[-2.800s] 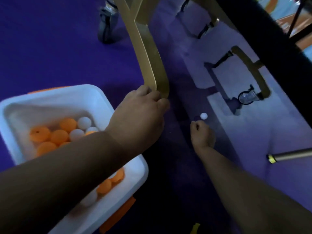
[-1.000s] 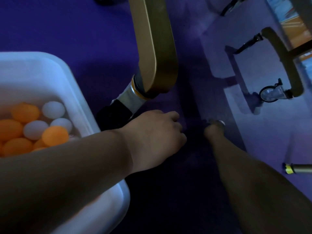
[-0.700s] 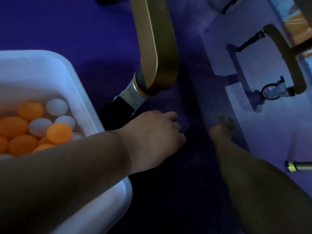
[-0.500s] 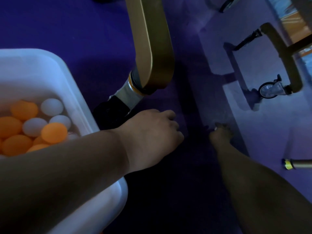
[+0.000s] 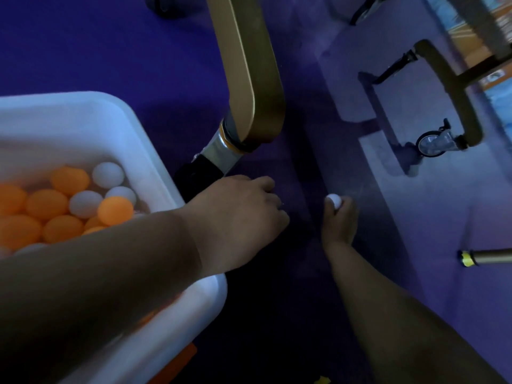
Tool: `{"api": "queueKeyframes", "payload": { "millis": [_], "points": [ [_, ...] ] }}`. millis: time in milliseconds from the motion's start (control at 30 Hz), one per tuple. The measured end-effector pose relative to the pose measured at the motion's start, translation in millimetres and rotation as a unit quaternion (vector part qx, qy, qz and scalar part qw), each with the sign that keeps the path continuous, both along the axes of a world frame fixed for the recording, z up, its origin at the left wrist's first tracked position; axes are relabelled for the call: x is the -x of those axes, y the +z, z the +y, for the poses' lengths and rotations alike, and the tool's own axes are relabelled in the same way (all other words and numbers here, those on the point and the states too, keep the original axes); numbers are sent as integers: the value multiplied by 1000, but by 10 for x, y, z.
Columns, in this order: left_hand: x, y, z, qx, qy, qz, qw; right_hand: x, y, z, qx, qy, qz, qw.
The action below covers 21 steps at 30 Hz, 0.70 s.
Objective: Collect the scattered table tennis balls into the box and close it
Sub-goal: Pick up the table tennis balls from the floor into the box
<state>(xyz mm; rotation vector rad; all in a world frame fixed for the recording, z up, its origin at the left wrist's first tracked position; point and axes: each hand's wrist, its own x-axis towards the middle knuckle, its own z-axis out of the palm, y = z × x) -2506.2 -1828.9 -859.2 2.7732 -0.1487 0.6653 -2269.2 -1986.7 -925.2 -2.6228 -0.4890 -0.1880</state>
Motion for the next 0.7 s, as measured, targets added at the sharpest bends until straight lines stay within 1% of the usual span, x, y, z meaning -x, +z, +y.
{"api": "queueKeyframes", "payload": {
  "millis": [100, 200, 267, 333, 467, 500, 533, 567, 633, 667, 700],
  "points": [
    [189, 79, 74, -13, 12, 0, 1000, 564, 148, 239, -150, 25, -4, 988],
    [460, 160, 165, -14, 14, 5, 1000, 1194, 395, 363, -297, 77, 7, 952],
    [669, 220, 274, -22, 20, 8, 1000, 1589, 622, 415, -352, 126, 11, 927],
    [877, 271, 420, -33, 37, 8, 999, 1931, 815, 446, -359, 193, 27, 913],
    [1287, 365, 683, -55, 126, 24, 990, 2456, 1035, 522, -300, 325, 105, 891],
    [1376, 394, 740, -59, 147, 36, 987, 2523, 1046, 547, -273, 351, 107, 890],
    [1463, 419, 796, -63, 164, 51, 983, 2564, 1042, 574, -237, 363, 94, 896],
    [1544, 444, 848, -68, 179, 70, 979, 2580, 1029, 603, -194, 360, 74, 910],
    [1684, 467, 962, -72, 203, 102, 971, 2588, 1011, 668, -73, 314, 36, 946],
    [1747, 475, 1013, -67, 212, 115, 968, 2590, 1013, 702, 0, 289, 40, 957],
    [1814, 509, 1049, -59, 217, 125, 966, 2597, 1015, 737, 65, 269, 62, 959]
  ]
}}
